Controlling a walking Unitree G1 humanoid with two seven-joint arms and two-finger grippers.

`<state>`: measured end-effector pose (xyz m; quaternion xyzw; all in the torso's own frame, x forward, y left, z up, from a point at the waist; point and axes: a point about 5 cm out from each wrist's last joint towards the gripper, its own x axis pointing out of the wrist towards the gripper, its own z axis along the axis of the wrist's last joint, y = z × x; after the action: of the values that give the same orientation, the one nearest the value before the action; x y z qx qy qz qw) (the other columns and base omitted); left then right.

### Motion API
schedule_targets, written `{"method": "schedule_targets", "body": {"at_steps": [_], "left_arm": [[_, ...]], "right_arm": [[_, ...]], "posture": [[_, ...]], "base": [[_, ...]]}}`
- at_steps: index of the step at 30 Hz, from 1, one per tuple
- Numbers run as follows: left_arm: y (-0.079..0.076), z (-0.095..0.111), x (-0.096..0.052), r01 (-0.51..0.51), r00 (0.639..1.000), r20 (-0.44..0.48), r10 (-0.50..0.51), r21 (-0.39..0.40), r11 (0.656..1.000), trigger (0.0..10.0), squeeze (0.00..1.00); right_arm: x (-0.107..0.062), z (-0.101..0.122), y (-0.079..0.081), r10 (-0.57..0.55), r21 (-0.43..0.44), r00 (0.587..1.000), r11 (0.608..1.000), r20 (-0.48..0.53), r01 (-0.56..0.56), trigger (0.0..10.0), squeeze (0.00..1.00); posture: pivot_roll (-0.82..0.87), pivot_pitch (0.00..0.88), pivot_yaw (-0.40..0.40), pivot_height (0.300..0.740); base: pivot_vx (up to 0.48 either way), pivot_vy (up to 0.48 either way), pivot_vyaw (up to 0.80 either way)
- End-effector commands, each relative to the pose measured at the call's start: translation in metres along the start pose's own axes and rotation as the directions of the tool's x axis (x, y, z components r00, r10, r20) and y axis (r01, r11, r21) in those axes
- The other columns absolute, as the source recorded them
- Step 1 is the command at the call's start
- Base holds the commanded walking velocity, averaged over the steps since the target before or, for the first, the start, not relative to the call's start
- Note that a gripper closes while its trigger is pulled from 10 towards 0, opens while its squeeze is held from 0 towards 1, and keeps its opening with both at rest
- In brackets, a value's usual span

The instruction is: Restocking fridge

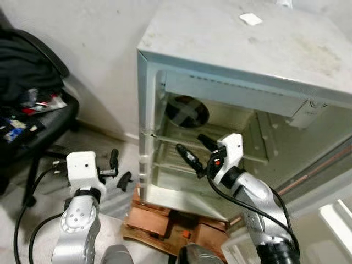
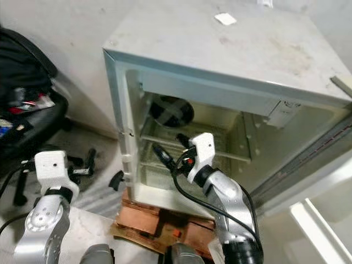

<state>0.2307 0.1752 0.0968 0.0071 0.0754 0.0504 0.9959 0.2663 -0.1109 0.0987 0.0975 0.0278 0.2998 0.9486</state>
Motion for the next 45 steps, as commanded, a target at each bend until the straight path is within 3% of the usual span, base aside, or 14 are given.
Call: {"method": "schedule_targets", "body": {"at_steps": [1,9,19,34,45], "left_arm": [[-0.002,0.001,0.004,0.014,1.000,0.004,-0.014,0.009,1.000,10.0,0.00],[-0.001,0.003,0.009,0.028,0.999,0.016,-0.028,0.021,0.999,10.0,0.00],[-0.006,0.001,0.010,0.034,0.999,0.012,-0.034,0.017,0.999,10.0,0.00],[-0.008,0.001,0.014,0.042,0.999,0.017,-0.042,0.021,0.999,10.0,0.00],[-0.004,0.005,0.016,0.029,0.999,0.027,-0.030,0.033,0.999,10.0,0.00]], "right_arm": [[-0.005,0.006,-0.007,-0.081,-0.034,0.996,0.996,0.024,0.082,10.0,0.00],[-0.012,0.010,-0.022,-0.241,-0.054,0.970,0.969,0.035,0.243,10.0,0.00],[-0.012,0.008,-0.023,-0.264,-0.040,0.964,0.963,0.025,0.265,10.0,0.00],[-0.009,0.008,-0.022,-0.283,-0.050,0.959,0.958,0.021,0.283,10.0,0.00],[-0.006,0.009,-0.023,-0.290,-0.049,0.957,0.956,0.024,0.291,10.0,0.00]], "posture": [[0.13,0.000,-0.079,0.740],[0.11,0.000,-0.067,0.740],[0.11,0.000,-0.071,0.740],[0.10,0.000,-0.069,0.740],[0.11,0.000,-0.063,0.740]], "base": [[0.000,0.000,0.00],[-0.293,0.000,-0.07],[-0.366,0.000,-0.54],[-0.424,0.000,0.00],[-0.429,0.000,-0.80]]}}
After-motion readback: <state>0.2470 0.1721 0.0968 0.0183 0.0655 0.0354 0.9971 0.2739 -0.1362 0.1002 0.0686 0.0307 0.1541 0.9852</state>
